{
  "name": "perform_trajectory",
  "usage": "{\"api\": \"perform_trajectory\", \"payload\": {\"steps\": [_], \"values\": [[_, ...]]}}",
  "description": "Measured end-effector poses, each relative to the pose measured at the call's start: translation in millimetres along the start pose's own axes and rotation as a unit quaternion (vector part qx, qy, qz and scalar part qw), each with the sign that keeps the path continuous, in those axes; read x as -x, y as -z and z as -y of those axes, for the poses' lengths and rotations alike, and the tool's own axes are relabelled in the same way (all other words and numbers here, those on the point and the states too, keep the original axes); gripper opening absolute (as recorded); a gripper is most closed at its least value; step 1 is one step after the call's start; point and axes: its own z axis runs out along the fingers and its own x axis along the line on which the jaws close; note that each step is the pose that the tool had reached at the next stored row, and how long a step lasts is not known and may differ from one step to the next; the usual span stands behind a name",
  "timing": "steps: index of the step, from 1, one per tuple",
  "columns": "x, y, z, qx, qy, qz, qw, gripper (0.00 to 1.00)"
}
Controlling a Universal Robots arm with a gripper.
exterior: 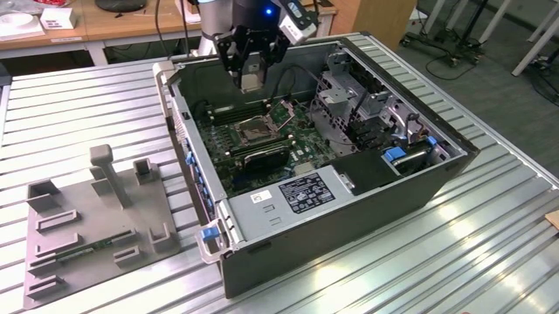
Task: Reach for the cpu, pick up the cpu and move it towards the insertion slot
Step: 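Pick up the cpu and move it towards the insertion slot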
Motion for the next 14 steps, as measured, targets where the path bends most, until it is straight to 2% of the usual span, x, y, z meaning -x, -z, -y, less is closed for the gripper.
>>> {"api": "perform_trajectory", "payload": {"steps": [6, 14], "values": [[0.3, -4.0, -4.8, 0.0008, 0.0, 0.0, 1.0, 0.54], [0.3, -6.5, -5.5, 0.0011, 0.0, 0.0, 1.0, 0.54]]}}
